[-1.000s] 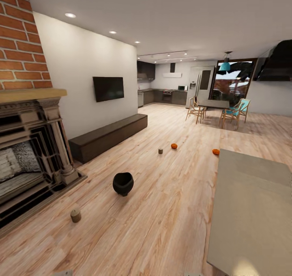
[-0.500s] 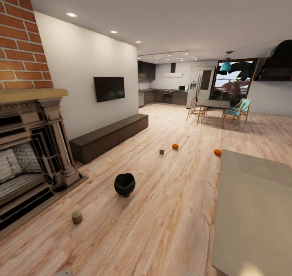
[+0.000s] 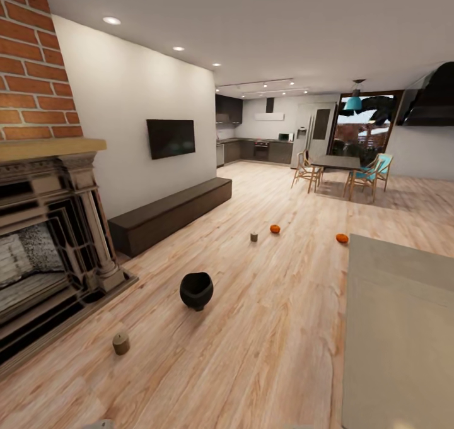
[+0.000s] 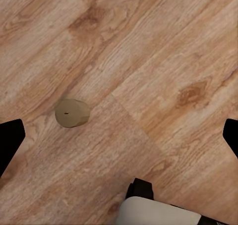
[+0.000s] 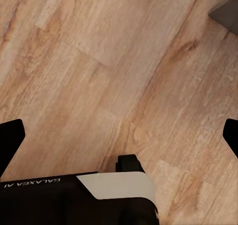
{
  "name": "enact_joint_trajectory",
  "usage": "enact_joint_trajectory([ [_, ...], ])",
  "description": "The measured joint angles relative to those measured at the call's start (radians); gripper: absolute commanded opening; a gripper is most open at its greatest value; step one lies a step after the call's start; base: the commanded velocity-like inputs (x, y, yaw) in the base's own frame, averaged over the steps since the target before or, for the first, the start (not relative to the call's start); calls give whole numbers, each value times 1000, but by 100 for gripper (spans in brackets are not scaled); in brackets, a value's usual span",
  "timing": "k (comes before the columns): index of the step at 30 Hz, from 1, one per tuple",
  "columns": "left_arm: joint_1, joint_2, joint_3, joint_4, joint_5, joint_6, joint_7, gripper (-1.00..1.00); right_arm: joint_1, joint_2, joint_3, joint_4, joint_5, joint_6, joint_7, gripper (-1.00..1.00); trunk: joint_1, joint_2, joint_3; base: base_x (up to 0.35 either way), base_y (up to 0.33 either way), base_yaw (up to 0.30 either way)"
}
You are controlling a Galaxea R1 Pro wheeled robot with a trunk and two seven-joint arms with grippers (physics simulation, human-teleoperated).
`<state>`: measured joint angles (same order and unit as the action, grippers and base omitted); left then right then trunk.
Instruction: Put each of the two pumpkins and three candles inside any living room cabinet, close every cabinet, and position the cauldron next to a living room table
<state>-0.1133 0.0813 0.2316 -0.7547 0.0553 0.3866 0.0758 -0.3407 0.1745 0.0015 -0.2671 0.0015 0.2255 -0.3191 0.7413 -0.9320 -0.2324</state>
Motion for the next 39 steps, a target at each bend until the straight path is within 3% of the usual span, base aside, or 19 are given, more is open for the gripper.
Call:
enact_joint_trajectory([
  [13, 0, -1, -1, 0, -1, 0, 1, 100, 5, 0, 0, 3, 0, -34, 1, 100, 0, 0, 0, 133, 95, 0],
  [39, 0, 0, 0, 0, 0, 0, 1, 100, 6, 0, 0, 5, 0, -38, 2, 100, 0, 0, 0, 324, 34, 0],
])
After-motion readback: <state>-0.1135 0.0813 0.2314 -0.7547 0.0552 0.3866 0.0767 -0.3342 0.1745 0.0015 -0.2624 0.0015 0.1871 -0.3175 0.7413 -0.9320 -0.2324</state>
